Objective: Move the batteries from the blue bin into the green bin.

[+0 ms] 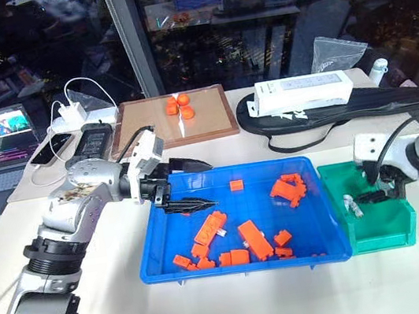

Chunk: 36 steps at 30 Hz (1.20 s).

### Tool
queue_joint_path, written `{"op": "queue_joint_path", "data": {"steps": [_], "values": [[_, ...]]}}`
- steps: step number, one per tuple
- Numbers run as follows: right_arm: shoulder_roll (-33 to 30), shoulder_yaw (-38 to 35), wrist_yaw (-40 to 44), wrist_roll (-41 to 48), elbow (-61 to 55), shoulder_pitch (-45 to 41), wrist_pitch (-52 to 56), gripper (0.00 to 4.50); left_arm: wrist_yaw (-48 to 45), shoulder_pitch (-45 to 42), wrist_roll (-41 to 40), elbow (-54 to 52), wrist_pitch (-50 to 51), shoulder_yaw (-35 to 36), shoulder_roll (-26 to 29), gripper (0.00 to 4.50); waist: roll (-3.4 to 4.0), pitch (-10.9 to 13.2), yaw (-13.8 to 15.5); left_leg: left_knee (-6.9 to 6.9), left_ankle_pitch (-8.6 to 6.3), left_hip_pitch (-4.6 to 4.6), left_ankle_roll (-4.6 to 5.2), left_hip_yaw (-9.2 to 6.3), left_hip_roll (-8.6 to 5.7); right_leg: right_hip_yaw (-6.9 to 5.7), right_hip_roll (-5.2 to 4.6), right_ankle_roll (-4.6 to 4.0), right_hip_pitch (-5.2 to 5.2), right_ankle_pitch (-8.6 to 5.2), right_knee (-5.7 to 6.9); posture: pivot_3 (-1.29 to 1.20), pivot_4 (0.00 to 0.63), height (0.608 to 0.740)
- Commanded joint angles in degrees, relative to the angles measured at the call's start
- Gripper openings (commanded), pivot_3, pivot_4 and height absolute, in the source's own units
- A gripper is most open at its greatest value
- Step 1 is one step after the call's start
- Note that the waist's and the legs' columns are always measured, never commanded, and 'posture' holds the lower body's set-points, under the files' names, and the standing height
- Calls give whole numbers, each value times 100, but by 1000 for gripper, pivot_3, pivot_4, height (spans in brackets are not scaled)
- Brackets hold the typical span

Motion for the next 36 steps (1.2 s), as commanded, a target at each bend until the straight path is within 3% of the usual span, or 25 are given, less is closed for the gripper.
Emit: {"op": "queue_joint_path", "data": {"steps": [1, 5, 13, 16, 21, 33, 34, 36], "values": [[199, -89, 387, 717, -1265, -734, 1141, 4448, -117, 135, 43, -48, -86, 207, 325, 4500, 2, 1, -48, 0, 0, 0, 0, -1, 1, 2, 0, 0, -2, 0, 1, 0, 150, 740], [750, 339, 349, 1063, -2214, -773, 1866, 4448, -99, 270, 29, -136, -60, 256, 502, 4500, -14, 4, -22, -5, -1, 6, -1, -20, 14, -10, 13, -13, 3, -5, 4, 0, 150, 740], [2004, 942, -988, 777, -2837, -308, 2224, 4448, 58, 430, -97, -492, 158, 322, 560, 4500, -15, 3, 128, 15, -2, -56, -4, -13, 4, -13, -9, -3, -46, -1, 8, 0, 150, 740], [2423, 950, -1483, 1035, -3075, -311, 3457, 4448, 50, 527, -57, -573, 195, 282, 658, 4500, -16, 2, 130, 22, -1, -72, -4, -12, 1, -9, -2, -3, -71, 2, 21, 0, 150, 740], [2893, 1186, -2363, 914, -3381, -94, 4268, 4448, 149, 528, -6, -532, 91, 271, 586, 4500, -19, -1, 132, 21, 1, -70, -6, -12, 8, -12, 10, -12, -74, 4, 33, 0, 150, 740], [2805, 1393, -2977, 1235, -3490, 322, 5109, 4448, 140, 537, -31, -659, 167, 169, 591, 4500, -21, -2, 101, 19, 1, -71, -5, -11, 6, -12, 12, -13, -76, 4, 33, 0, 150, 740], [2828, 1364, -3004, 1287, -3498, 315, 5164, 3942, 129, 538, -33, -666, 170, 167, 595, 4500, -21, -2, 97, 19, 1, -71, -5, -12, 6, -12, 13, -13, -75, 4, 32, 0, 150, 740], [2812, 1347, -3042, 1365, -3527, 270, 5216, 3392, 125, 534, -31, -669, 178, 170, 594, 4500, -21, -2, 82, 18, 1, -71, -5, -12, 6, -12, 13, -13, -75, 4, 32, 0, 150, 740]]}}
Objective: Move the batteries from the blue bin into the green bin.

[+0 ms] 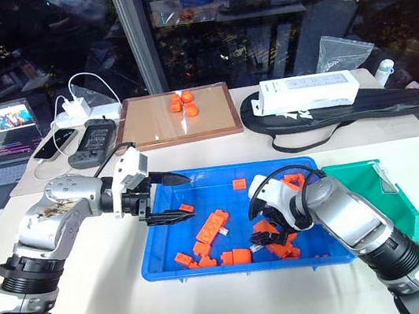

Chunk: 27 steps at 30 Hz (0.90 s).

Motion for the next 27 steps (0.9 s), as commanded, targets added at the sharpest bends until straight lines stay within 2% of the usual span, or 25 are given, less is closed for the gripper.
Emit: {"op": "queue_joint_path", "data": {"steps": [1, 5, 6, 11, 21, 23, 24, 27], "values": [[-36, -140, -98, 187, -169, -92, 132, 3012, -46, -55, -21, -194, 11, 36, 61, 4500, -1, 0, -13, 0, 0, 0, 0, 0, 0, 0, 0, 0, 0, 0, 0, 0, 150, 740], [-108, -174, -145, 268, -122, -238, 84, 1662, -65, -72, -12, -181, 9, 28, 52, 4500, -1, 0, -25, 0, 0, 0, 0, -1, 0, 0, 1, 0, 0, 0, 0, 0, 150, 740], [-117, -184, -158, 280, -101, -284, 50, 1451, -68, -75, -10, -174, 6, 25, 48, 4500, -1, 0, -26, 0, 0, 0, 0, -2, 0, 0, 1, 0, 0, 0, 0, 0, 150, 740], [-6, -96, -140, 210, 198, -711, -516, 1463, -86, -86, 3, -150, -20, 6, 26, 4500, -1, 0, -50, 0, 0, 0, 0, -1, 0, 0, 1, 1, -1, 0, 0, 0, 150, 740], [197, 482, 237, -594, 1744, -1527, -2895, 1463, -136, -139, 25, -89, -55, -14, -13, 4500, 0, 0, -58, -3, 0, -2, 0, 8, 0, 0, 5, 1, -2, 0, -6, 0, 150, 740], [184, 489, 333, -668, 1872, -1562, -3112, 2464, -142, -131, 9, -113, -34, 3, -11, 4500, 0, 0, -54, -3, 0, -2, 0, 9, 0, 0, 5, 1, -1, 0, -6, 0, 150, 740], [140, 478, 467, -649, 1838, -1547, -3188, 2666, -151, -117, 3, -126, -28, 8, -5, 4500, 0, 0, -54, -3, 0, -2, 0, 11, 0, 0, 5, 1, -1, 0, -6, 0, 150, 740], [83, 326, 688, -550, 1667, -1523, -3238, 3715, -176, -102, 1, -123, -30, 4, -1, 4500, 0, 0, -61, -4, 0, -2, 0, 13, 1, 0, 5, 0, -1, 0, -6, 0, 150, 740]]}}
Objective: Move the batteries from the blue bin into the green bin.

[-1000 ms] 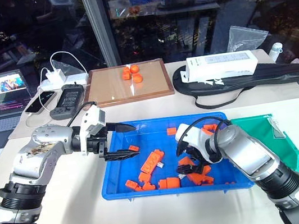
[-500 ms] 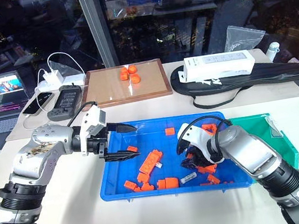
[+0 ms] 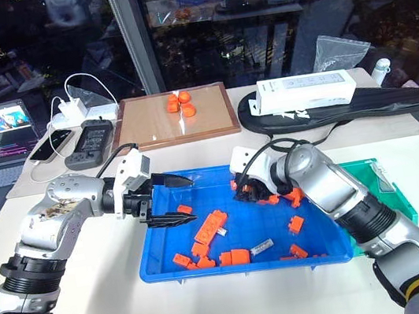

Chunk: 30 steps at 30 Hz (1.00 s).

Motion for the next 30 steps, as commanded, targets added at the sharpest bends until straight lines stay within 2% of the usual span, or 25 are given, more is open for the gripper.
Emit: {"op": "queue_joint_path", "data": {"steps": [1, 2, 3, 6, 10, 12, 23, 26, 30], "values": [[-88, -332, 244, 140, -329, -58, -108, 4092, -50, -94, -17, -125, -39, 38, 33, 4500, 0, 0, -6, 0, 0, 0, 0, 0, 0, 0, 0, 0, 0, 0, 1, 0, 150, 740], [-92, -400, 274, 183, -388, -59, -58, 4425, -54, -96, -13, -117, -45, 33, 30, 4500, 0, 0, -7, 0, 0, 0, 0, -1, 1, 0, 0, -1, 0, 0, 1, 0, 150, 740], [-128, -468, 331, 245, -482, -44, 18, 4470, -59, -101, -6, -104, -55, 29, 25, 4500, 0, 0, -6, 0, 0, 0, 0, -2, 1, 0, 1, -1, 0, 0, 2, 0, 150, 740], [-519, -786, 667, 580, -1027, 157, 360, 4470, -84, -135, 0, -60, -80, 2, -26, 4500, 0, 0, 21, 0, 0, 0, 0, -3, 0, 0, -1, 0, 0, 0, 3, 0, 150, 740], [-1559, -957, 1544, 1150, -2018, 856, 633, 4470, -172, -184, 18, 15, -105, -53, -75, 4500, 0, 0, 106, 0, 0, -1, 0, -2, -1, -3, -6, 0, 4, 0, -7, 0, 150, 740], [-1842, -795, 1563, 931, -2109, 1156, 374, 4470, -250, -218, 23, 56, -118, -96, -90, 4500, -1, 0, 110, 0, -1, 0, 0, 1, 0, -4, -6, 0, 5, 0, -11, 0, 150, 740], [-1412, 9, 1257, -13, -1611, 1653, -640, 4470, -516, -294, 16, 30, -94, -204, -99, 4500, -2, -1, -7, 3, 0, 3, 0, -14, 1, 5, 10, -7, 2, 4, -7, 0, 150, 740], [-1181, 153, 1163, -277, -1326, 1569, -880, 3754, -581, -268, -33, -32, -28, -184, -75, 4500, -2, -1, -6, 4, 0, 2, 0, -12, 0, 6, 9, -6, 1, 4, -7, 0, 150, 740], [-1206, 187, 1336, -457, -1210, 1542, -1033, 2426, -684, -241, -71, -75, -18, -145, -7, 4500, -2, -1, 13, 7, 0, 3, 0, -12, -1, 3, 9, -6, 6, 4, -7, 0, 150, 740]]}}
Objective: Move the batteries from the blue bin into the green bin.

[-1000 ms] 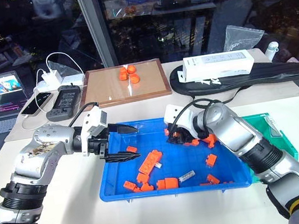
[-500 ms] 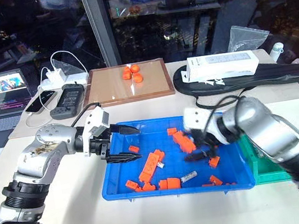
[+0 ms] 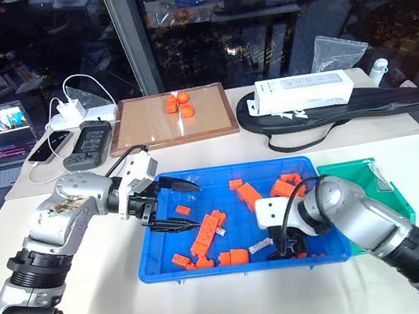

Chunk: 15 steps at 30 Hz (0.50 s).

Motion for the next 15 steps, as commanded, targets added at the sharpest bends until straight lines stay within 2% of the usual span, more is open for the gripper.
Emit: {"op": "queue_joint_path", "data": {"steps": [1, 2, 6, 7, 11, 15], "values": [[-68, -89, 101, -137, 50, -52, -142, 1995, -141, -42, -124, -210, 9, 81, 115, 4500, 0, 0, 7, 3, 0, 0, 0, 1, 0, -1, 0, 0, 1, 0, 0, 0, 150, 740], [-83, -182, 116, -97, 30, -56, -130, 1797, -182, -38, -132, -213, -1, 79, 139, 4500, 0, 0, 6, 3, 0, 0, 0, 1, 0, -1, 0, 0, 1, 0, 0, 0, 150, 740], [-222, -538, 194, 66, -72, -88, 56, 409, -300, -42, -169, -201, -29, 70, 187, 4500, 0, 0, 6, 3, 0, -1, 0, 1, 1, -1, 0, -1, -1, 0, 2, 0, 150, 740], [-296, -690, 210, 147, -116, -100, 156, 270, -329, -50, -169, -185, -49, 66, 189, 4500, 0, 0, 6, 3, 0, -1, 0, 1, 0, 0, -1, -1, -1, 0, 2, 0, 150, 740], [-599, -1567, 229, 613, -200, -182, 650, 266, -329, -178, -230, -113, -52, 118, 56, 4500, 0, 0, 17, 2, 0, -1, 0, 0, 0, 0, -2, -1, -1, 1, 1, 0, 150, 740], [-1153, -2497, 291, 902, 241, -241, 842, 265, -361, -261, -177, -73, -85, 61, -33, 4500, 0, 0, 40, 2, 0, -1, 0, 0, 0, 0, -3, -1, -1, 1, 1, 0, 150, 740]]}}
